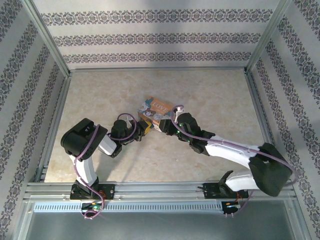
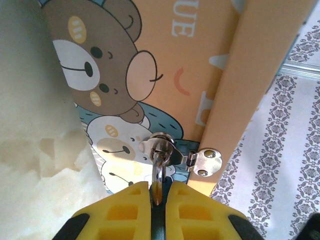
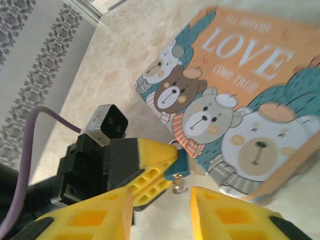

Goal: Unlock a padlock with a key

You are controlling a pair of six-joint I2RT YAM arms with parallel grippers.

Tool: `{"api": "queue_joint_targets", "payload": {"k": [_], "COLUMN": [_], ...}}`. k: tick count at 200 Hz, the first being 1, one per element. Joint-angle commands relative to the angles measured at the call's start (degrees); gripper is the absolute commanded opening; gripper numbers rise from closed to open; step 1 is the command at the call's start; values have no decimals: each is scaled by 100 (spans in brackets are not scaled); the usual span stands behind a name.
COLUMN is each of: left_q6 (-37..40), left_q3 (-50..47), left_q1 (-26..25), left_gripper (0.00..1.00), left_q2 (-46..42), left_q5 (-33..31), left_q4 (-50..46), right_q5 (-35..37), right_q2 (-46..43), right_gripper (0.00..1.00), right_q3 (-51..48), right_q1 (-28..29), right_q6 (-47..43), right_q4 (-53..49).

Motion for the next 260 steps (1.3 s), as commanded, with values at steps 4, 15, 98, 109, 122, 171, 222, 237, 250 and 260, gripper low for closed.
{"api": "queue_joint_targets", "payload": {"k": [4, 15, 98, 109, 122, 171, 222, 237, 250, 260], "left_q6": [210, 232, 432, 416, 395, 330, 290, 256, 248, 266], "left_q3": [73, 84, 153, 154, 162, 250, 295, 303, 320, 343], "left_q1": [-81, -81, -177, -178, -194, -250, -291, -300, -317, -331], "left_gripper": [9, 6, 3, 1, 0, 0, 0, 0, 0, 0], "left_q2": [-326, -431, -1434, -1505, -1571, -1714, -1802, -1780, -1785, -1801], "left_q5": [-47, -39, -184, -188, -191, -162, -183, -174, -165, -164], "left_q4": [-128, -260, -1473, -1515, -1564, -1691, -1759, -1730, -1746, -1804], "right_q5": [664, 863, 757, 626, 516, 731, 1275, 1276, 1229, 1205], "right_q2": [-595, -816, -1497, -1531, -1530, -1183, -431, -209, -46, 69], "right_gripper": [39, 40, 46, 48, 53, 63, 62, 60, 58, 57], "right_q3": [251, 279, 20, -1, -10, 227, 453, 518, 584, 643], "right_q1": [126, 207, 773, 782, 781, 954, 1217, 1235, 1244, 1236], "right_q6": [-2015, -2534, -6901, -7396, -7928, -9172, -9613, -9645, -9629, -9629], "right_q4": [-1094, -1242, -1085, -1084, -1101, -1394, -1322, -1306, -1278, -1252]}}
